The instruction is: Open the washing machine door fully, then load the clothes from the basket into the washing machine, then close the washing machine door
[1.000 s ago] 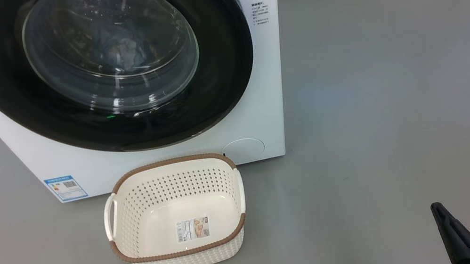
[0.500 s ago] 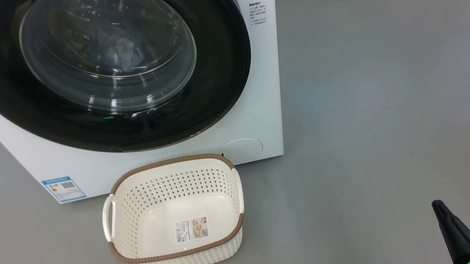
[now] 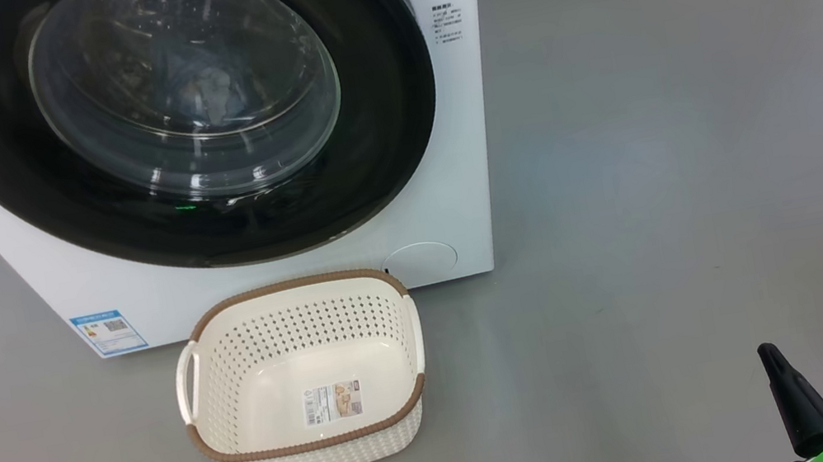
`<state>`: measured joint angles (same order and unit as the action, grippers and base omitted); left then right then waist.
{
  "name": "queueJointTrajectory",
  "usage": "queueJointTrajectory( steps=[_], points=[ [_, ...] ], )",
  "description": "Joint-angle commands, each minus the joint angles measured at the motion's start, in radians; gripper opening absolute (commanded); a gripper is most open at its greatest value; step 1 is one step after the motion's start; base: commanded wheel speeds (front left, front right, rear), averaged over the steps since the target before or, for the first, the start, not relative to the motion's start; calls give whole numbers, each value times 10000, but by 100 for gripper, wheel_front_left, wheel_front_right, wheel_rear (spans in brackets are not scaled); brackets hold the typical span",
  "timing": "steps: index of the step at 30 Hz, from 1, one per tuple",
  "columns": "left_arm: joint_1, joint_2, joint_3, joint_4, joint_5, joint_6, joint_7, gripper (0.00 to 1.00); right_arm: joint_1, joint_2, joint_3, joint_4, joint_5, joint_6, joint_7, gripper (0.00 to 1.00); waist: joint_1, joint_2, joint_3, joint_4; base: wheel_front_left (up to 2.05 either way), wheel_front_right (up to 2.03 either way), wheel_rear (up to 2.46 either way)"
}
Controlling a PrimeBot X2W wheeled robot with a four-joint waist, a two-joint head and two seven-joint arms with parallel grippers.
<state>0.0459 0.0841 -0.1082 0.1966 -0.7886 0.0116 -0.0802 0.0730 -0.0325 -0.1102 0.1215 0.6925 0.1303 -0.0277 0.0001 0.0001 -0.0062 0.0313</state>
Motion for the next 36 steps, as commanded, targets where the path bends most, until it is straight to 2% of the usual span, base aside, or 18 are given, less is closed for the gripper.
queueJointTrajectory(
  steps=[1, 36],
  points=[
    [-540, 72, 251, -159, -291, -142, 58, 0, -459, -90, 44, -177, 339, 2, 53, 0, -1, -1, 2, -6, 0, 0, 0],
    [-990, -102, 1129, 132, -3868, -720, 896, 0, -1068, -131, 4, 459, 4316, 3, 668, 0, -1, -1, 43, -145, 0, 0, 0]
  ],
)
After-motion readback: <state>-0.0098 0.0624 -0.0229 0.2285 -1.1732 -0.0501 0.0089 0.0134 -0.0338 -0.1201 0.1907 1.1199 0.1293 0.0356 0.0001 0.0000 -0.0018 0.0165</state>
